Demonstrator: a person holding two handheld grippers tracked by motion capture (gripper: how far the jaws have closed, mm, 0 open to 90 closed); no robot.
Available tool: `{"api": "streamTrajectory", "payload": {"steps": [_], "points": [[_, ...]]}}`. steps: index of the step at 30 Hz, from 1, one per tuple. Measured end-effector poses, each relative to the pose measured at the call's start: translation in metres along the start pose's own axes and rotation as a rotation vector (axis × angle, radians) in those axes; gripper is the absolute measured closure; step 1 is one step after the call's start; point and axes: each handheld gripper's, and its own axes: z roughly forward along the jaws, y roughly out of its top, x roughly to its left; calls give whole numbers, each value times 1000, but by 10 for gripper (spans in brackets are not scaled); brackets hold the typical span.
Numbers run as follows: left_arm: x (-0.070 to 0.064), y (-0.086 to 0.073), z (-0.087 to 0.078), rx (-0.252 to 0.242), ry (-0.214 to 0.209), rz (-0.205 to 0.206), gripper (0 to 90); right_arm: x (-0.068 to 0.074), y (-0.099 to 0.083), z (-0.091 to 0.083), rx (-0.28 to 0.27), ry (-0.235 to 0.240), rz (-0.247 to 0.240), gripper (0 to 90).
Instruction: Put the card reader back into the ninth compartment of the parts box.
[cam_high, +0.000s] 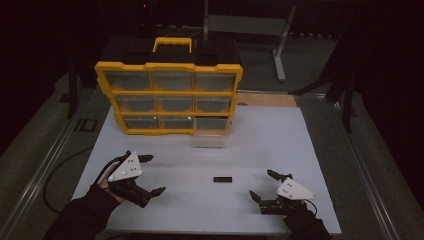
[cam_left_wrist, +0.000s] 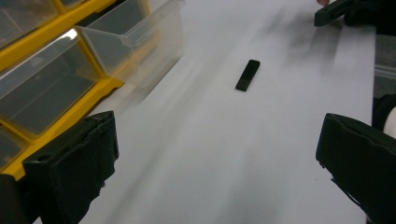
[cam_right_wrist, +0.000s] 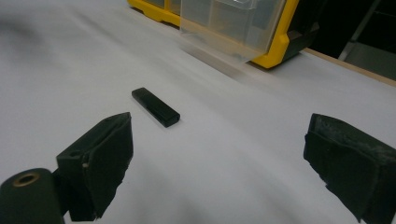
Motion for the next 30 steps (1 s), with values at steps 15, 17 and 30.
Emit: {"api": "streamTrajectory", "payload": {"steps": [15,17,30], "points": [[3,35,21,56,-74,56,1,0,0,0,-2,9,3,84],[2,37,23,61,-76,63,1,0,0,0,-6,11,6,84],[-3,63,46,85,-134,133,1,0,1,1,-12,18,11,84]]}}
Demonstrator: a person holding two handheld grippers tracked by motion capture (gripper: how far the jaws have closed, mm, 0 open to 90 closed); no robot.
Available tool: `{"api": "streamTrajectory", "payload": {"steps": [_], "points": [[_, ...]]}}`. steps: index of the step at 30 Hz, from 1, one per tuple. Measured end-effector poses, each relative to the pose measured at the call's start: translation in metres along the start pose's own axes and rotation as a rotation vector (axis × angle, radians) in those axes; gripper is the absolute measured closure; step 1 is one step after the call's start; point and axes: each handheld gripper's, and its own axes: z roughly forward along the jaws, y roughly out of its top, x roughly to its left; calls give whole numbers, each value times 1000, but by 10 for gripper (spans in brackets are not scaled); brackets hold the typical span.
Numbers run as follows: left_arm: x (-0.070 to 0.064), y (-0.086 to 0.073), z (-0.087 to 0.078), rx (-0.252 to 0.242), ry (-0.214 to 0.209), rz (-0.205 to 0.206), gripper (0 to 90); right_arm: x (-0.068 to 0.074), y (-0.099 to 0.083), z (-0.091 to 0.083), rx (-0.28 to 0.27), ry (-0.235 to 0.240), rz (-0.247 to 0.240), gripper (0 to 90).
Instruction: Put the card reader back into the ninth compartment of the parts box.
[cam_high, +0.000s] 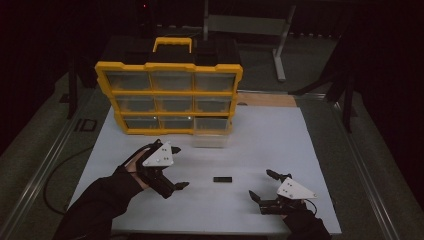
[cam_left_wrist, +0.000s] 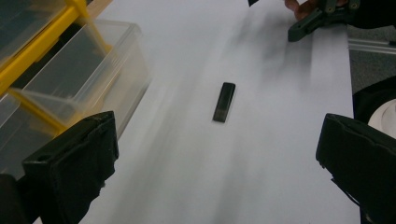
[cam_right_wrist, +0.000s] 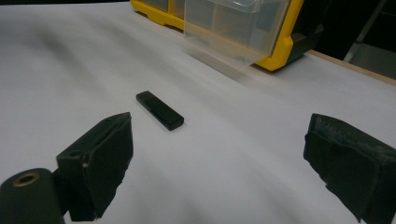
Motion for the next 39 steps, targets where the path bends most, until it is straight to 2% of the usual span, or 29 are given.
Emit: {"api": "streamTrajectory", "payload": {"steps": [10,16,19,21,28,39], "points": [[1,17,20,26,-44,37,1,0,0,0,-4,7,-2,84],[1,25,35,66,-80,64,1,-1,0,1,-2,7,-1,84],[2,28,42,97,-96,63,1,-1,0,1,1,9,0,84],[1,30,47,108,-92,66,1,-1,0,1,0,9,-1,84],[0,41,61,155,-123,98,2,0,0,2,1,12,-4,84],[1,51,86,210,-157,112,2,-1,0,3,2,14,2,84]]}}
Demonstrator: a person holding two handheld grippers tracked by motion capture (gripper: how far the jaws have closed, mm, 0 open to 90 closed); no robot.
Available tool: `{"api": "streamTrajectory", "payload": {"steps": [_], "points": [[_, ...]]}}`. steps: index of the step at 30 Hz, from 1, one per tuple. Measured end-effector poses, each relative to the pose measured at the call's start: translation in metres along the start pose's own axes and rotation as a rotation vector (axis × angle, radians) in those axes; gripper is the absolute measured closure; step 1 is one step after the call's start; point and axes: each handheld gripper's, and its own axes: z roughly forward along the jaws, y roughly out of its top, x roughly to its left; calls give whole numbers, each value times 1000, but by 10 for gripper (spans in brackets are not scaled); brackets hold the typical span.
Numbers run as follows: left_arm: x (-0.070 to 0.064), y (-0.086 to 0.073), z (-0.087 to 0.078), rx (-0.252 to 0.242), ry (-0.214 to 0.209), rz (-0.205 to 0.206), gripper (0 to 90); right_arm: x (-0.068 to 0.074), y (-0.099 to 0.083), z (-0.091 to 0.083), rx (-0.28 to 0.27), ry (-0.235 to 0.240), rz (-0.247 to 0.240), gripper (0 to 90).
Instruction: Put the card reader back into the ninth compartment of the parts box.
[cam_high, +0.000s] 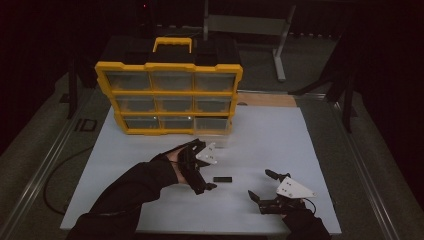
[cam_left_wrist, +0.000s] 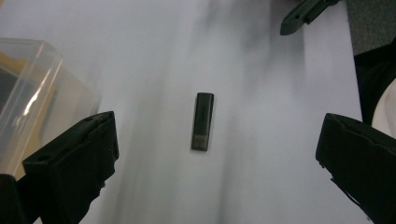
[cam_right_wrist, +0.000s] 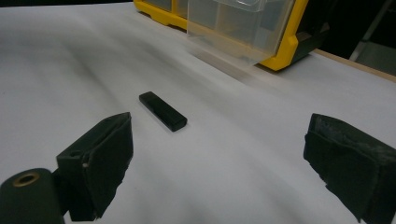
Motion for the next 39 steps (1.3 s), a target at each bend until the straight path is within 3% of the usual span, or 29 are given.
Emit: {"api": "streamTrajectory", "payload": {"steps": [15,28,39], "points": [[4,5,36,63,-60,-9,3,0,0,0,-2,5,2,84],[12,-2,63,130,-78,-8,16,0,0,1,-1,7,3,84],[17,-5,77,182,-79,-5,98,0,0,1,-1,6,8,84]]}}
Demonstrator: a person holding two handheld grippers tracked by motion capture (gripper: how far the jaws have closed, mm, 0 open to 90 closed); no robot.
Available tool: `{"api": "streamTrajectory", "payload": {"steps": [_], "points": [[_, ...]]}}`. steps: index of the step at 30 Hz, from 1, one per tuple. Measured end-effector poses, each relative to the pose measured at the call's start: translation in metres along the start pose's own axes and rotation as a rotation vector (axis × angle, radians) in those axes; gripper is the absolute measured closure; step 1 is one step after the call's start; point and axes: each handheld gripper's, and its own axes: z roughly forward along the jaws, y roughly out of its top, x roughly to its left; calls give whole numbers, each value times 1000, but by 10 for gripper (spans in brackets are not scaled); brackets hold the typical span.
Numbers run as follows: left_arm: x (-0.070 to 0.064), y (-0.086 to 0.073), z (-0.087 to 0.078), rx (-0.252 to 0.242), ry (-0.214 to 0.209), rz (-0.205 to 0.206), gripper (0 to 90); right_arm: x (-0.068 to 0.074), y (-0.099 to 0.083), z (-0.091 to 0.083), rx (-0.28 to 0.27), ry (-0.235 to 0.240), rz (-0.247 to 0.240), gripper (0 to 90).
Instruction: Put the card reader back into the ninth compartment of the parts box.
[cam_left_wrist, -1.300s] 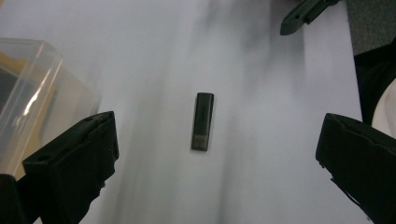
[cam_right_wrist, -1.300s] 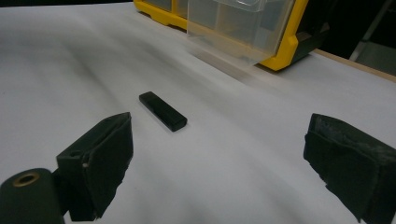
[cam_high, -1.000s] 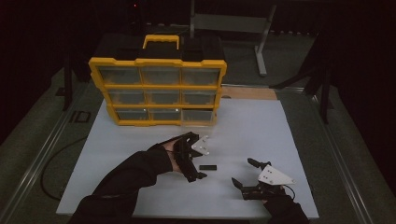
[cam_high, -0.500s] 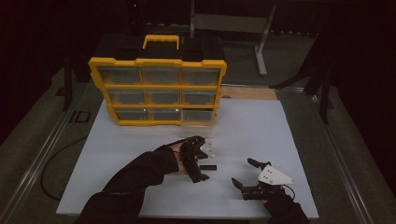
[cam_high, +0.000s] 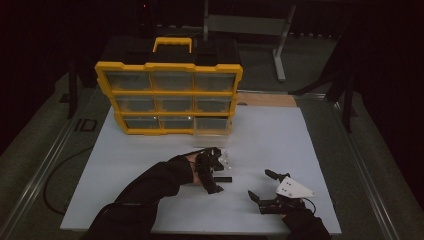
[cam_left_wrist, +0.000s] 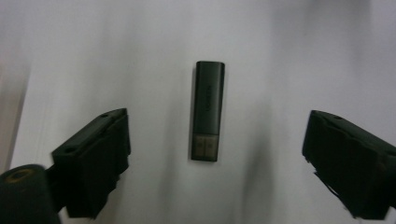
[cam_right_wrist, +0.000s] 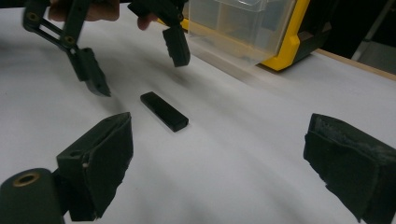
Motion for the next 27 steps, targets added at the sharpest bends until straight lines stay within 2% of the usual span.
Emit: {"api": "streamTrajectory", "payload": {"steps": [3,8,9,10,16,17,21,23,24,27], "points": [[2,0,2,6,-12,2,153,0,0,0,0,1,0,84],[3,1,5,30,-14,9,177,0,0,0,1,1,-1,84],[3,2,10,60,-14,2,219,0,0,0,-1,3,0,84],[4,3,10,68,-14,8,245,0,0,0,0,2,-4,84],[5,6,11,84,-15,7,391,0,0,0,-1,3,-2,84],[5,7,11,87,-16,9,391,0,0,0,-1,3,-3,84],[5,10,12,104,-11,16,494,0,0,0,1,4,-4,84],[5,11,12,108,-17,17,510,0,0,0,1,5,-4,84],[5,11,13,123,-20,16,544,0,0,0,3,3,-3,84],[6,11,14,128,-19,13,597,0,0,0,1,3,-4,84]]}}
